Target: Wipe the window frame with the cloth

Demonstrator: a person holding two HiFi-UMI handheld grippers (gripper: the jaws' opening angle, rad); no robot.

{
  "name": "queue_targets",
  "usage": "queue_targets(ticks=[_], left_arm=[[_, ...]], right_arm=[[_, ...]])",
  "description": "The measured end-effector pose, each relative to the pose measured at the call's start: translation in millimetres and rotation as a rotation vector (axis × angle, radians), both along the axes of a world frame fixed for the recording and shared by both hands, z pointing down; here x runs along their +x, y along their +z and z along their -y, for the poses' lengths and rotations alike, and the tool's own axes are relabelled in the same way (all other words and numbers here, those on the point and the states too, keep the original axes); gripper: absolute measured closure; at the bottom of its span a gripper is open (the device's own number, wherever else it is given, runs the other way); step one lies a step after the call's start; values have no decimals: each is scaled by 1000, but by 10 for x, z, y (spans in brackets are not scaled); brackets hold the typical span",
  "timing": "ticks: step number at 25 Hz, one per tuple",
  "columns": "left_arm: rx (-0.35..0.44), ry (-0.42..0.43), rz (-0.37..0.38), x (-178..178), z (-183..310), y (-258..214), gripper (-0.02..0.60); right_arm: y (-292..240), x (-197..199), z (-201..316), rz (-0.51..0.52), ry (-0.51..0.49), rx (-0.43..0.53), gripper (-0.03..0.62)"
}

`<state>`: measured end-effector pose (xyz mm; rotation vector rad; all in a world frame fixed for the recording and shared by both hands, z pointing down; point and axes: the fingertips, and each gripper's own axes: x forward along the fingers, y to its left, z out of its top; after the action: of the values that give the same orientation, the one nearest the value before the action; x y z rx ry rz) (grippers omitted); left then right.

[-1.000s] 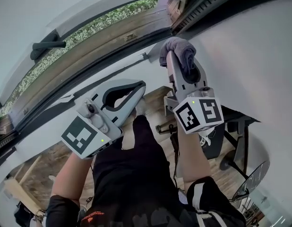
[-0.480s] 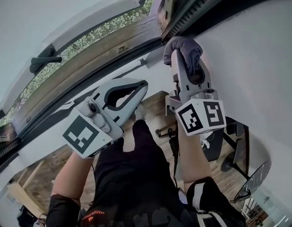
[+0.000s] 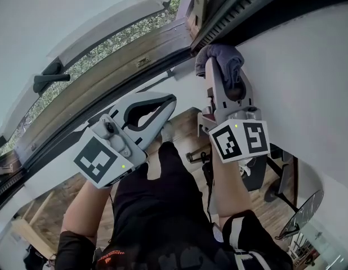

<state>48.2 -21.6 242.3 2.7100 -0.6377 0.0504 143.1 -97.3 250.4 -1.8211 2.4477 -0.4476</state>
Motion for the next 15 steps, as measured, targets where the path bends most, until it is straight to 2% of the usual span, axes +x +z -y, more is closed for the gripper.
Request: queue_targets(ticks=[3,7,15], left_arm=[[8,2,-2,6,15,40,561],[-36,8,16,4,12,171,561],[-75,13,20,9,20,407,561]], right_arm=[[79,18,5,5,7,-14,474],[232,30,26,14,14,-33,474],[575,48,60,27,26,-80,474]])
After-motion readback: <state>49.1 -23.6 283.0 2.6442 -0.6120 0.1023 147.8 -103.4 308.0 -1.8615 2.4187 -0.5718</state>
